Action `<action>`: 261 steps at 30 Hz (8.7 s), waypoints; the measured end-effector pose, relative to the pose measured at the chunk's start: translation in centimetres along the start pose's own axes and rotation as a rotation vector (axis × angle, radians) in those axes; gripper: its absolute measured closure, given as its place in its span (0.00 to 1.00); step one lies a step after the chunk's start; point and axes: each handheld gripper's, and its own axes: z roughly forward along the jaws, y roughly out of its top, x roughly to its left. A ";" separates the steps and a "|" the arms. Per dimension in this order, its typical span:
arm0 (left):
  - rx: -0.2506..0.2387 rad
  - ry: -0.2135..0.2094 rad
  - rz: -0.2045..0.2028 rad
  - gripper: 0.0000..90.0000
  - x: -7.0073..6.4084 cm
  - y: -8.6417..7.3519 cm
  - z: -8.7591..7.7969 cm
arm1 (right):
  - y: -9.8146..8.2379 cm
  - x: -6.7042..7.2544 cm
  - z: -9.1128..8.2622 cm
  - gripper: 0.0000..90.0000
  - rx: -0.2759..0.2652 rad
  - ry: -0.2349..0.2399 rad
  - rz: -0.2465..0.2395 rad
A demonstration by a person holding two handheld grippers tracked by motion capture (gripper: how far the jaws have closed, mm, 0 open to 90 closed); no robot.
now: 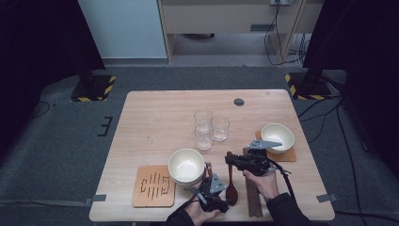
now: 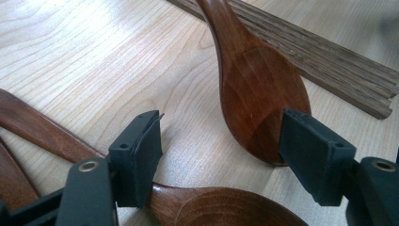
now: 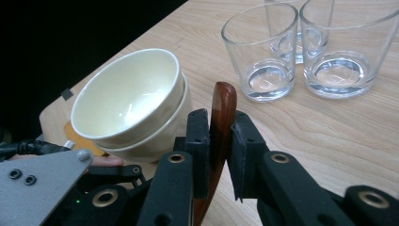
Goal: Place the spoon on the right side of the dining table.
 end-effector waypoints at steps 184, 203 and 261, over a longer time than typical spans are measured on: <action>-0.056 0.555 -0.442 0.20 20.3 -7.3 -11.9 | 6.5 -3.4 -5.6 0.94 -0.379 -0.226 0.015; -0.006 0.606 -0.459 0.15 21.3 -8.6 -11.3 | 7.7 -4.2 -6.2 0.94 -0.419 -0.262 0.024; 0.018 0.627 -0.487 0.00 21.5 -8.7 -11.1 | 8.8 -7.9 -9.5 0.94 -0.501 -0.413 0.093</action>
